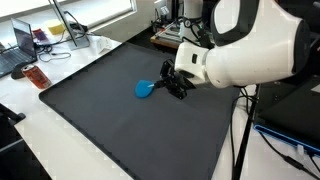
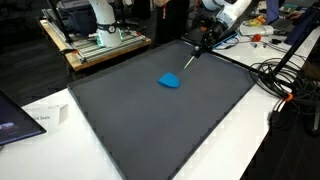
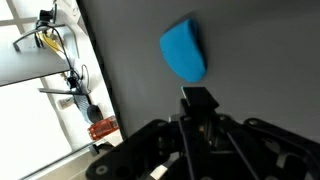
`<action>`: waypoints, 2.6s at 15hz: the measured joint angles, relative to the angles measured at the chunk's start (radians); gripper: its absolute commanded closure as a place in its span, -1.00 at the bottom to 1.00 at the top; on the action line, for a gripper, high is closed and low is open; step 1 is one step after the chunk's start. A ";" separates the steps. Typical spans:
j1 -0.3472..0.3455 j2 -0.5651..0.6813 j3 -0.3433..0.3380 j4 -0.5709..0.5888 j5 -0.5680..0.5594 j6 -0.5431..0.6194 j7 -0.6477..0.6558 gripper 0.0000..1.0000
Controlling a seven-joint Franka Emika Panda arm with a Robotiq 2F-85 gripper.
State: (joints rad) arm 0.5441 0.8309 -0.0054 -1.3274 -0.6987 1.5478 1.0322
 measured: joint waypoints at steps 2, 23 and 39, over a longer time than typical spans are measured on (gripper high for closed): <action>0.015 0.036 -0.004 0.044 -0.022 -0.047 0.014 0.94; -0.011 0.086 0.003 0.256 -0.004 -0.171 -0.139 0.94; -0.275 -0.142 0.087 0.187 0.227 -0.075 -0.567 0.94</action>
State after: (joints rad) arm 0.2692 0.6891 0.0817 -1.1403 -0.4716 1.4728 0.4649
